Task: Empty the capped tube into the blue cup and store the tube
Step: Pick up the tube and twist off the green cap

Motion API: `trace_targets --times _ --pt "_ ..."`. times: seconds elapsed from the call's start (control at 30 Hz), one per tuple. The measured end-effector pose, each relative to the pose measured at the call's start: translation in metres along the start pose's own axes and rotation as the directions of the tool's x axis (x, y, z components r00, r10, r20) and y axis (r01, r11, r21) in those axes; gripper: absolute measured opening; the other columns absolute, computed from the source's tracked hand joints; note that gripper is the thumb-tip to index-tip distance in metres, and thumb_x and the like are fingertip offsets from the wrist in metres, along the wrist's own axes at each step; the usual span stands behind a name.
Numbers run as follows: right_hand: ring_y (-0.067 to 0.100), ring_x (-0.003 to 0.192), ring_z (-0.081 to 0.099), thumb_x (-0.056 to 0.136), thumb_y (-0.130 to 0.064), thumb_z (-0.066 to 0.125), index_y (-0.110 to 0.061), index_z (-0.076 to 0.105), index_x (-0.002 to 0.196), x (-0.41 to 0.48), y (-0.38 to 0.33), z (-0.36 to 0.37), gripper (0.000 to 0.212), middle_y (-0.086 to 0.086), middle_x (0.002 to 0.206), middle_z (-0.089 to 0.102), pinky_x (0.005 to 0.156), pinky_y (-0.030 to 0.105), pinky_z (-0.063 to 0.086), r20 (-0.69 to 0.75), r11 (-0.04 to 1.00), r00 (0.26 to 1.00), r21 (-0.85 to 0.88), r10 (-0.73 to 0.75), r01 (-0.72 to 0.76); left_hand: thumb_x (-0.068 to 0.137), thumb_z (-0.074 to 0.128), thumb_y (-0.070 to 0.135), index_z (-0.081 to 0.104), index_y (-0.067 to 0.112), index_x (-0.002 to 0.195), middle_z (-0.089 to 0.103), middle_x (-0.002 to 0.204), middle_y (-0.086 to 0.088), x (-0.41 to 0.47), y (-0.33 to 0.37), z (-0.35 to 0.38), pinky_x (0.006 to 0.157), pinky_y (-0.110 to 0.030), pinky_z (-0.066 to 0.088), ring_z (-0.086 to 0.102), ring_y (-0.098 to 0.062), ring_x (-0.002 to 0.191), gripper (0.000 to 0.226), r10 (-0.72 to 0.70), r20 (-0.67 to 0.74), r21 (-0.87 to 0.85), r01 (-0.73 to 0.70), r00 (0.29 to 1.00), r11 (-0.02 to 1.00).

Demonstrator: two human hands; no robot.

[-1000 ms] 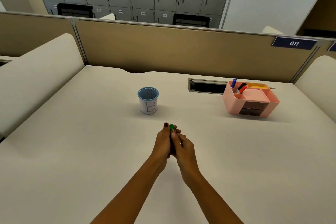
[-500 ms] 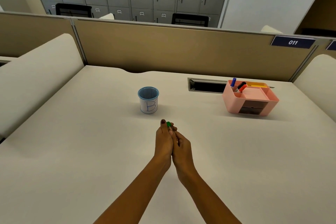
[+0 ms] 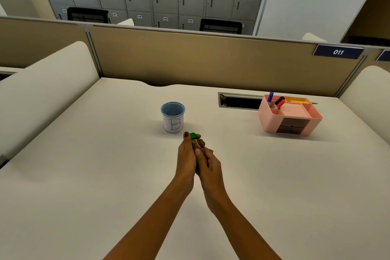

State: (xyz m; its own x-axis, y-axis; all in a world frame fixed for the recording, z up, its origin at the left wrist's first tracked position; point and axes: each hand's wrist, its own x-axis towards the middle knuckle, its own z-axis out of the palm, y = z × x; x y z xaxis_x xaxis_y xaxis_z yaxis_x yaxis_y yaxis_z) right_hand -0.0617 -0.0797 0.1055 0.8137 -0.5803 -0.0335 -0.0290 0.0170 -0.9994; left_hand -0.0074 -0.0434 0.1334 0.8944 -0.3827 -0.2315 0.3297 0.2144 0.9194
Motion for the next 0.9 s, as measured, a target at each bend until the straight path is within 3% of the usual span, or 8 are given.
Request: trace_targets --times 0.1,0.17,0.27,0.37,0.5,0.63,0.73,0.9 --pt "0.002 0.094 0.065 0.098 -0.029 0.047 -0.037 0.059 0.109 0.000 -0.002 0.000 0.017 -0.017 0.099 0.066 0.070 0.011 0.054 -0.012 0.999 1.000 0.033 0.007 -0.006 0.098 0.030 0.041 0.062 0.021 0.094 0.070 0.082 0.004 -0.003 0.003 0.002 0.060 -0.024 0.056 0.072 -0.010 0.068 0.038 0.031 0.010 0.036 -0.031 0.999 0.999" --pt "0.008 0.099 0.065 0.098 -0.028 0.049 -0.041 0.056 0.105 -0.001 -0.004 -0.001 0.016 -0.013 0.103 0.067 0.078 0.017 0.054 -0.012 0.999 1.000 0.051 0.001 0.000 0.098 0.029 0.040 0.062 0.024 0.092 0.070 0.084 0.005 -0.005 0.008 0.003 0.069 -0.030 0.057 0.072 -0.014 0.076 0.038 0.048 0.017 0.042 -0.049 0.999 0.998" --pt "0.013 0.102 0.065 0.097 -0.025 0.050 -0.036 0.057 0.109 -0.003 -0.007 -0.003 0.017 -0.006 0.107 0.067 0.081 0.020 0.055 -0.008 0.996 1.000 0.085 -0.008 0.008 0.099 0.027 0.039 0.062 0.026 0.093 0.071 0.089 0.007 -0.007 0.014 0.003 0.074 -0.034 0.056 0.071 -0.013 0.082 0.038 0.066 0.037 0.062 -0.068 0.997 0.996" --pt "0.022 0.111 0.064 0.097 -0.023 0.049 -0.017 0.054 0.128 -0.006 -0.013 -0.004 0.032 0.007 0.122 0.065 0.091 0.033 0.056 0.011 0.995 1.000 0.102 -0.009 0.008 0.099 0.026 0.040 0.061 0.026 0.098 0.071 0.093 0.012 -0.011 0.016 0.003 0.064 -0.025 0.053 0.070 -0.005 0.077 0.038 0.096 0.062 0.091 -0.101 0.993 0.991" --pt "0.026 0.116 0.061 0.097 -0.021 0.050 -0.013 0.051 0.132 -0.008 -0.018 -0.005 0.036 0.011 0.128 0.062 0.099 0.046 0.052 0.009 0.990 0.999 0.136 -0.032 0.030 0.098 0.030 0.038 0.061 0.015 0.112 0.070 0.104 0.003 -0.018 0.019 0.003 0.068 -0.022 0.055 0.069 -0.011 0.092 0.041 0.133 0.096 0.103 -0.143 0.986 0.984" --pt "0.024 0.115 0.062 0.096 -0.017 0.052 -0.025 0.056 0.120 -0.008 -0.021 -0.005 0.025 0.007 0.124 0.064 0.094 0.037 0.055 0.011 0.978 0.997 0.194 -0.077 0.074 0.097 0.035 0.033 0.057 0.008 0.119 0.068 0.115 -0.008 -0.023 0.024 0.003 0.074 -0.027 0.056 0.068 -0.020 0.099 0.039 0.190 0.098 0.079 -0.198 0.977 0.977" --pt "0.021 0.113 0.063 0.095 -0.018 0.052 -0.036 0.057 0.110 -0.008 -0.024 -0.005 0.024 -0.004 0.117 0.065 0.088 0.029 0.056 0.020 0.971 0.994 0.220 -0.105 0.098 0.097 0.034 0.033 0.055 0.007 0.121 0.067 0.117 -0.010 -0.024 0.027 0.003 0.073 -0.025 0.057 0.068 -0.019 0.099 0.041 0.211 0.106 0.055 -0.218 0.972 0.974" --pt "0.020 0.113 0.063 0.090 -0.026 0.055 -0.039 0.059 0.106 -0.009 -0.025 -0.005 0.021 -0.009 0.113 0.066 0.087 0.027 0.056 0.026 0.958 0.993 0.268 -0.115 0.104 0.099 0.028 0.033 0.054 0.007 0.122 0.066 0.118 -0.007 -0.022 0.030 0.004 0.068 -0.022 0.058 0.070 -0.011 0.090 0.043 0.198 0.105 -0.011 -0.198 0.975 0.980"
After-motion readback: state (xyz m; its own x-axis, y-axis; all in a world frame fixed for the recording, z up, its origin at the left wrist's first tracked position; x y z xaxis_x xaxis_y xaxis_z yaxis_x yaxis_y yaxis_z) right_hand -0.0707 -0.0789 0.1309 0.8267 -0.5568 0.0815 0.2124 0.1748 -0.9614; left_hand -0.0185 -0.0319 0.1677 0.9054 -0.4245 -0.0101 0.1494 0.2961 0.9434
